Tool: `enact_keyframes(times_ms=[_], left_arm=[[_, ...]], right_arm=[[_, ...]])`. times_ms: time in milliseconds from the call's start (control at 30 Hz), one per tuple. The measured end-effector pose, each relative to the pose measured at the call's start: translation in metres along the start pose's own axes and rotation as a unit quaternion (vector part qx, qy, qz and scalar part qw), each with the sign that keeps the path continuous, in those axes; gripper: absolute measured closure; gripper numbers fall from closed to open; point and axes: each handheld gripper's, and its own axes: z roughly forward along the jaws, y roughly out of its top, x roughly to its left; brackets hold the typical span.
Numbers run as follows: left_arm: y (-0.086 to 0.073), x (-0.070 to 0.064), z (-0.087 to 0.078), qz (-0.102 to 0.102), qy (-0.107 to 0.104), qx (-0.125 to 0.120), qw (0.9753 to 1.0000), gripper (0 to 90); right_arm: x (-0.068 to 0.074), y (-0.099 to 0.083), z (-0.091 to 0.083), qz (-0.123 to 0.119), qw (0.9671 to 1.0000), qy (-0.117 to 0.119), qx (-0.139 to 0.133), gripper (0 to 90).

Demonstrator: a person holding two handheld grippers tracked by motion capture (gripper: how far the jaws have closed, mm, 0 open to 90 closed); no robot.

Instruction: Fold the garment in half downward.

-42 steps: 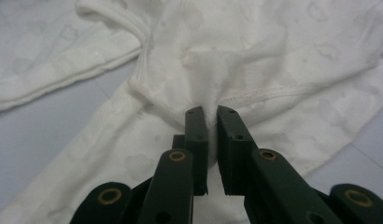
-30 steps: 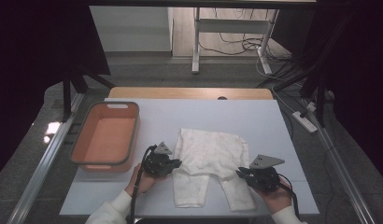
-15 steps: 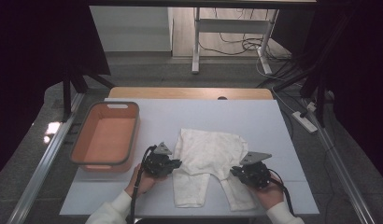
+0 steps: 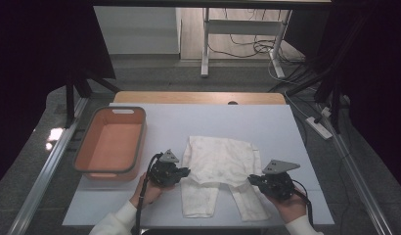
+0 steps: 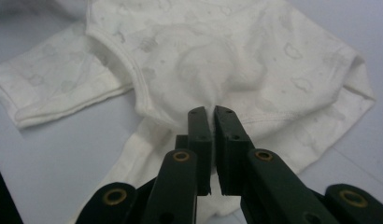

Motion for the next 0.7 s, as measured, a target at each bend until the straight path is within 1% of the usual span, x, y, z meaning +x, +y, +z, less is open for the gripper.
enact_keyframes(times_ms=[167,300,367,467,600,700], left_arm=[[-0.005,-0.006,-0.003,0.002,-0.004,0.002,1.0,85.5],[-0.01,-0.015,-0.007,0.009,-0.01,0.004,0.9999,85.5],[-0.014,-0.019,-0.009,0.009,-0.013,0.003,0.9999,85.5],[-0.019,-0.024,-0.013,0.01,-0.018,0.004,0.9998,85.5],[-0.025,-0.029,-0.014,0.01,-0.023,0.008,0.9996,85.4],[-0.028,-0.031,-0.015,0.012,-0.026,0.011,0.9995,85.2]], right_arm=[[0.005,-0.007,-0.004,-0.003,1.0,0.007,0.003,85.3],[0.011,-0.011,-0.01,-0.004,0.9999,0.013,0.003,85.3],[0.014,-0.013,-0.012,-0.003,0.9998,0.018,0.004,85.3],[0.02,-0.018,-0.014,-0.009,0.9997,0.024,0.008,85.2],[0.025,-0.023,-0.017,-0.011,0.9994,0.03,0.013,85.2],[0.027,-0.027,-0.02,-0.01,0.9993,0.032,0.016,85.1]])
